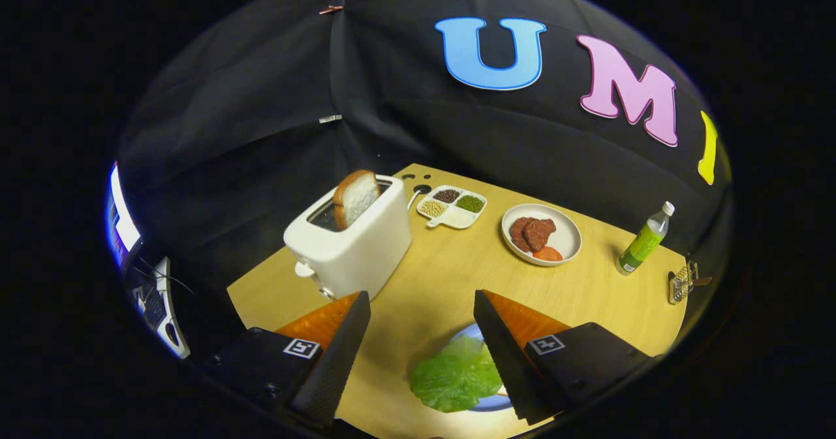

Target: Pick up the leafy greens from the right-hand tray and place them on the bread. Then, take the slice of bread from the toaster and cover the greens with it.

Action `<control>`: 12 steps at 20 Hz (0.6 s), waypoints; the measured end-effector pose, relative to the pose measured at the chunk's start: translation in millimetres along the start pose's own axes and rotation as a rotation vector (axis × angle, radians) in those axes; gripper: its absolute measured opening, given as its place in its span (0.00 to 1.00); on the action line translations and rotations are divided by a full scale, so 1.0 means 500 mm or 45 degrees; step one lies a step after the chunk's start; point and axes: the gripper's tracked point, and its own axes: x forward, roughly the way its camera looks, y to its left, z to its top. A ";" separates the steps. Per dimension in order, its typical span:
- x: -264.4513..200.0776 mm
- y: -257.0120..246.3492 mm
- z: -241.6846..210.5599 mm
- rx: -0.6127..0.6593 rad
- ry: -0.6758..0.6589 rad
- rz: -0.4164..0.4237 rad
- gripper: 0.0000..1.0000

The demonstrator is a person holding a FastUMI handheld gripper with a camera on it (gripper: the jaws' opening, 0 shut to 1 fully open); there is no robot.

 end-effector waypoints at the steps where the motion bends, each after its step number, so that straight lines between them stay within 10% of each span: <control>1: 0.016 0.023 0.031 0.007 -0.024 0.005 0.99; 12: 0.228 0.174 0.155 -0.028 -0.045 -0.004 0.99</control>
